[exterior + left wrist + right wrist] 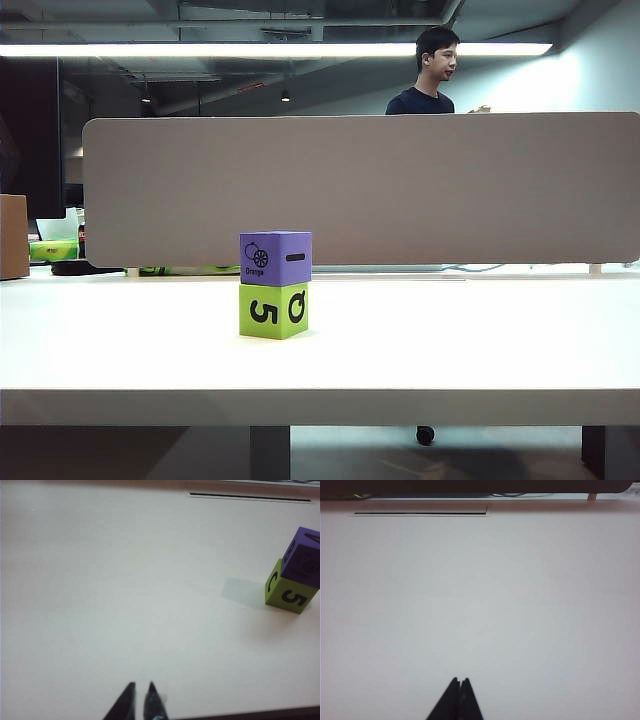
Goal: Stack the letter block on the right onto the letter block on the left.
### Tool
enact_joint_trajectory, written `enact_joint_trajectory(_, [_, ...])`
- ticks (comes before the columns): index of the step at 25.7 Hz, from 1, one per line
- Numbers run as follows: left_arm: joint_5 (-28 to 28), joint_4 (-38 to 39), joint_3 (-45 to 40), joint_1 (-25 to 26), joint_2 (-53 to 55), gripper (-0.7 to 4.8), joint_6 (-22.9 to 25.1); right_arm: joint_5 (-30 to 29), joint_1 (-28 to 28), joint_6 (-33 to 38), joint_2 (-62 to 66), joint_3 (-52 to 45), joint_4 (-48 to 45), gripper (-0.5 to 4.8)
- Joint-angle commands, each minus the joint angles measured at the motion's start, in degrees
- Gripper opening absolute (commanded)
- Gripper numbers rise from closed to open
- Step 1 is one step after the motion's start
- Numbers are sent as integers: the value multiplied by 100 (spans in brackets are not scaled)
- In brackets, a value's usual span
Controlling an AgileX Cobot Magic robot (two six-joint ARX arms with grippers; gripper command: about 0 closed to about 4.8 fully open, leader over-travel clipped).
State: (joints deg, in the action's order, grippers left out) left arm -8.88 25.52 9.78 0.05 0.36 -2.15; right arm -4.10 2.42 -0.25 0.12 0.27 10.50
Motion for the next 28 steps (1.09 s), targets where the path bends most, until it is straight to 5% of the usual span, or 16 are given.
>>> enact_joint_trajectory(1, [87,-258,-55,-2,4,26,225,11,0,-15,-11,-17,-48,0])
enact_joint_trajectory(6, [719,-1849,-468,-4,4,25,-195,13,0,-15,-11,-17,-46,0])
enact_joint_trajectory(11, [1200,-2273,-715,-4,2,25,-599,13,0,-15,-11,-17,-46,0])
enact_joint_trajectory(28, [1235,-1609,-933,-2,2,25,-732,13,0,-15,-11,-17,-46,0])
